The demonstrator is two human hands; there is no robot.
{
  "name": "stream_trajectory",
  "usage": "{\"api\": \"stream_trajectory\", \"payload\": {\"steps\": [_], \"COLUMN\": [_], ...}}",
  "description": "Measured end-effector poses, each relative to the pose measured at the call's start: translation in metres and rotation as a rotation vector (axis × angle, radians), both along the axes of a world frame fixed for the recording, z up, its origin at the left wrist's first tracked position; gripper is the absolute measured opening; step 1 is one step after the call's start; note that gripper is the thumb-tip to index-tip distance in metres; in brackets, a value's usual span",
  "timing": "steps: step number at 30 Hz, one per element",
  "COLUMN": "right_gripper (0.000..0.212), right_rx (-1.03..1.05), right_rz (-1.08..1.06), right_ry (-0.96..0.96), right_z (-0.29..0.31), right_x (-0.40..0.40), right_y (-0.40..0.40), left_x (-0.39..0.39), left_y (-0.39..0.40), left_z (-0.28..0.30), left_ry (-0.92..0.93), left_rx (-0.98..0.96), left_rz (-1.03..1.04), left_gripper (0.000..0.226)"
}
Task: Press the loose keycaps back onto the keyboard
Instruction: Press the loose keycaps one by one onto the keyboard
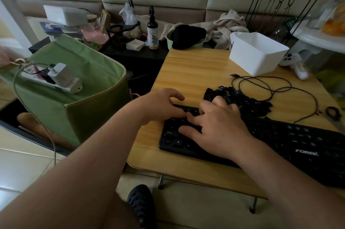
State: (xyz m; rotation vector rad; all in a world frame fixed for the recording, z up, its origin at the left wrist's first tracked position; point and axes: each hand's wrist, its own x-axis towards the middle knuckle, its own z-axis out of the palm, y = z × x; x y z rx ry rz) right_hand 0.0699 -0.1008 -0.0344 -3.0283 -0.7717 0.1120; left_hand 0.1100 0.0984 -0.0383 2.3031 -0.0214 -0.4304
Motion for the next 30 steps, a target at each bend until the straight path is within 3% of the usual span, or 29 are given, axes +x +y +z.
{"api": "stream_trajectory", "payload": {"steps": [4, 9, 12, 15, 19, 23, 30], "right_gripper": [0.075, 0.038, 0.025, 0.023, 0.022, 0.02, 0.019], "right_rx": [0.194, 0.561, 0.581, 0.596, 0.623, 0.65, 0.68], "right_rz": [-0.022, -0.181, -0.257, -0.309, -0.316, -0.292, -0.263], "right_ry": [0.034, -0.062, -0.094, -0.106, -0.115, -0.133, -0.177], "right_z": [-0.009, -0.022, -0.026, -0.025, -0.022, -0.023, -0.021], "right_x": [0.0, 0.011, 0.025, 0.036, 0.041, 0.043, 0.043], "right_y": [-0.006, -0.031, -0.051, -0.067, -0.075, -0.073, -0.074], "left_x": [0.0, 0.006, 0.01, 0.018, 0.034, 0.048, 0.054], "left_y": [-0.003, -0.01, -0.013, -0.025, -0.052, -0.073, -0.079], "left_z": [0.002, 0.001, 0.003, 0.003, -0.003, -0.009, -0.016], "left_ry": [0.009, 0.059, 0.051, -0.077, -0.301, -0.355, -0.404], "left_rx": [-0.012, 0.028, -0.009, -0.058, 0.14, 0.301, 0.402], "left_rz": [0.027, 0.016, 0.023, 0.068, 0.066, -0.012, -0.008], "left_gripper": [0.052, 0.043, 0.04, 0.03, 0.019, 0.018, 0.019]}}
